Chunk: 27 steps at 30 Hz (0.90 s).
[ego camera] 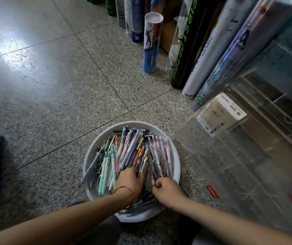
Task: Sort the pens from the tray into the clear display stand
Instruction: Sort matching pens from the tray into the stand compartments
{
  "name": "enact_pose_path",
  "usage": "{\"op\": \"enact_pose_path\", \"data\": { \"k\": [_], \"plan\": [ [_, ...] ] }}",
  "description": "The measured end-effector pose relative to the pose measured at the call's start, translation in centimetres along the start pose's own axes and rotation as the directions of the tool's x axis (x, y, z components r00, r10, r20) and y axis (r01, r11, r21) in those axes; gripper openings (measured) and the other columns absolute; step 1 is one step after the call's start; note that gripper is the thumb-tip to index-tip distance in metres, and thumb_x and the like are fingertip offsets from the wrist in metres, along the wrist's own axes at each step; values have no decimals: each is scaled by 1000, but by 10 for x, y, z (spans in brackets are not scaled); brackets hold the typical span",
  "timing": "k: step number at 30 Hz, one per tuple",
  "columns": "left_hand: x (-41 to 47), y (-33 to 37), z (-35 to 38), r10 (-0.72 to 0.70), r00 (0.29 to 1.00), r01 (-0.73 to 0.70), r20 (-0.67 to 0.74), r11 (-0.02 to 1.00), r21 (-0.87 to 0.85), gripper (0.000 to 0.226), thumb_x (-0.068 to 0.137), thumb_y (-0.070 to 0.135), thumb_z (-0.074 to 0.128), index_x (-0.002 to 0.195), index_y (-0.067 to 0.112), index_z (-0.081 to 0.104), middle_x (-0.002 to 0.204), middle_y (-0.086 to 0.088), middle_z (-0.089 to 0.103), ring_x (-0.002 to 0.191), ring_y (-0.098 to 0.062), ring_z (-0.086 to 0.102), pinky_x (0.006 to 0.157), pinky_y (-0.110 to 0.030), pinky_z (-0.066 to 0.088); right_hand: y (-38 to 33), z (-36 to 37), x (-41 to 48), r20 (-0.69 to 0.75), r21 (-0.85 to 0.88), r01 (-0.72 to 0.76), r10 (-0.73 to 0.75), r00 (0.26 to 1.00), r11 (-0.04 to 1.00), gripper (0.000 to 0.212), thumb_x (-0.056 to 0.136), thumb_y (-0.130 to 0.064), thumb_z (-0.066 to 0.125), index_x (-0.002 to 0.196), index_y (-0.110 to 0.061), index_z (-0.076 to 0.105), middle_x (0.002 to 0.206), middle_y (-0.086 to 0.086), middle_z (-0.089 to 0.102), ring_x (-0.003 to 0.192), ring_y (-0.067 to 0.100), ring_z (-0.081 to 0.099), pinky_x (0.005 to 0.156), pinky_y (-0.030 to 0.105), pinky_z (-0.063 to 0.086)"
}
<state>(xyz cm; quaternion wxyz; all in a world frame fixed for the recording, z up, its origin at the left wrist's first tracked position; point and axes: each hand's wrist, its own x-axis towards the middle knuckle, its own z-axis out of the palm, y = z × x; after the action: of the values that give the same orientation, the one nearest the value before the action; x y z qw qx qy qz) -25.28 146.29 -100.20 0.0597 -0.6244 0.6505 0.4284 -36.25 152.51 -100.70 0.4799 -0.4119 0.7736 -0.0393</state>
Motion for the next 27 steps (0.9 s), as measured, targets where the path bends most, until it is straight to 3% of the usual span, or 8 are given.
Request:
{"op": "enact_pose_path", "data": {
  "k": [4, 8, 11, 14, 18, 22, 24, 27],
  "plan": [
    [5, 17, -5, 25, 1000, -25, -7, 998, -60, 16, 95, 24, 48, 83, 14, 52, 66, 5, 47, 56, -4, 43, 47, -17, 32, 21, -7, -2, -24, 182, 37, -33, 999, 983, 34, 91, -20, 56, 62, -17, 41, 56, 1, 46, 81, 44, 62, 49, 23, 36],
    [10, 23, -6, 9, 999, -12, -40, 997, -73, 12, 93, 25, 51, 95, 14, 51, 86, -1, 55, 68, -9, 50, 64, -24, 43, 21, -15, 0, -78, 243, 62, -44, 996, 968, 31, 90, -20, 59, 64, -16, 43, 61, 7, 50, 79, 44, 63, 59, 38, 44],
    [5, 31, -3, 73, 990, -80, -121, 995, -52, 23, 92, 38, 48, 103, 18, 47, 96, -1, 56, 76, -14, 55, 61, -26, 41, 11, -23, -1, -102, 250, 113, -90, 991, 962, 28, 90, -19, 58, 65, -21, 47, 63, -1, 53, 71, 26, 62, 64, 32, 46],
    [2, 43, 1, 71, 997, -76, -29, 956, -283, 20, 94, 37, 48, 90, 17, 45, 91, -5, 57, 68, -10, 50, 54, -23, 36, -5, -26, -5, -4, 282, 228, -236, 972, 932, 18, 91, -11, 54, 80, -25, 56, 68, -13, 55, 60, -3, 52, 59, 13, 44],
    [16, 45, -2, -32, 998, 0, -60, 883, -470, 21, 98, 17, 40, 78, 12, 42, 72, -5, 51, 63, -14, 48, 58, -24, 42, -15, -41, 11, 48, 327, 226, -255, 966, 918, 29, 96, -15, 49, 67, -17, 50, 61, 4, 52, 41, -1, 46, 45, 12, 36],
    [27, 46, -18, -57, 998, 69, 40, 768, -637, 16, 98, 11, 39, 83, 7, 46, 66, -7, 56, 55, -18, 51, 52, -29, 43, -4, -65, 55, -313, 127, 81, -38, 949, 989, 21, 93, -18, 52, 73, -15, 48, 81, 7, 59, 71, 17, 53, 62, 29, 44],
    [31, 46, -23, -28, 999, 39, 27, 816, -577, 15, 95, 10, 44, 82, 7, 49, 66, -6, 59, 52, -17, 49, 50, -25, 38, -4, -64, 66, -277, -20, 1, -7, 961, 1000, 4, 92, -12, 51, 95, -9, 53, 101, 11, 58, 82, 20, 52, 63, 27, 41],
    [36, 46, -25, -12, 999, 26, 30, 829, -558, 19, 92, 11, 50, 74, 8, 49, 62, -6, 56, 47, -14, 40, 46, -23, 30, -10, -48, 76, -148, -134, -34, 14, 989, 990, 41, 95, -16, 48, 131, 1, 40, 140, 14, 39, 117, 26, 49, 85, 32, 46]
  ]
}}
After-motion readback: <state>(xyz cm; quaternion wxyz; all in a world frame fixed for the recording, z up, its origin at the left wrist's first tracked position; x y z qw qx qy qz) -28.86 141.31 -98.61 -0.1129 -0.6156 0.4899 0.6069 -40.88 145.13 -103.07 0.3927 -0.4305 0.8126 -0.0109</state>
